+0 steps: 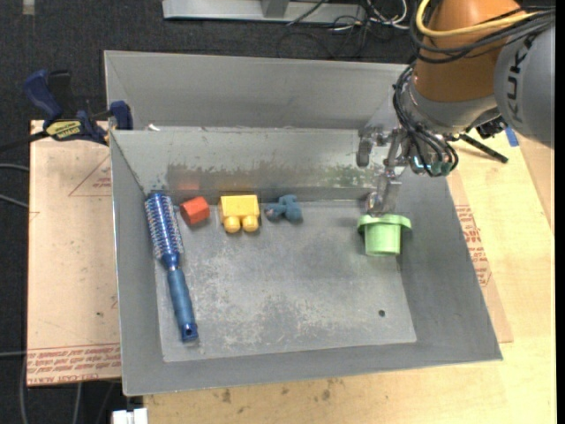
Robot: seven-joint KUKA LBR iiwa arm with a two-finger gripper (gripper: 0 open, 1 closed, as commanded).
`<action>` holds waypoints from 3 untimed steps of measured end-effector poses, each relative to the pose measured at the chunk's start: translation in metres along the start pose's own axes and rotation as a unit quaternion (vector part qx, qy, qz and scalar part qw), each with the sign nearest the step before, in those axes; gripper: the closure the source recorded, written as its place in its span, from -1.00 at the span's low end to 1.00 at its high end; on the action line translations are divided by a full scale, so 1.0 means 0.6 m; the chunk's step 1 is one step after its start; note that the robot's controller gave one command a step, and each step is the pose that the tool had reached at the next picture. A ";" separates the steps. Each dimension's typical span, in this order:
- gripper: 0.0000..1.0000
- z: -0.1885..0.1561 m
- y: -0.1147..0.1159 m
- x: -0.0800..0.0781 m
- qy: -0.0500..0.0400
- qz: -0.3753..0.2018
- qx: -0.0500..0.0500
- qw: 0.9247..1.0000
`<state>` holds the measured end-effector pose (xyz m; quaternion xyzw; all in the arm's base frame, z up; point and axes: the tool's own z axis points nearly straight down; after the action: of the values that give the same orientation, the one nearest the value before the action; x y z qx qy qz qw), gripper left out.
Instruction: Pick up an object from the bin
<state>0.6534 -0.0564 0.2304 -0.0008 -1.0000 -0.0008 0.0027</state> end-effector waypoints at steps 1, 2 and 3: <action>-1.00 0.130 -0.137 0.044 0.001 0.000 0.001 1.000; -1.00 0.250 -0.150 0.026 0.000 0.006 0.000 1.000; -1.00 0.258 -0.078 0.014 -0.004 0.106 -0.001 0.994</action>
Offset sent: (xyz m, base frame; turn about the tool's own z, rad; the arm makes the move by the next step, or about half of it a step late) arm -0.0241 -0.0768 -0.0724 -0.0094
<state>0.6441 -0.1027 0.0754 -0.1063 -0.9943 -0.0015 -0.0010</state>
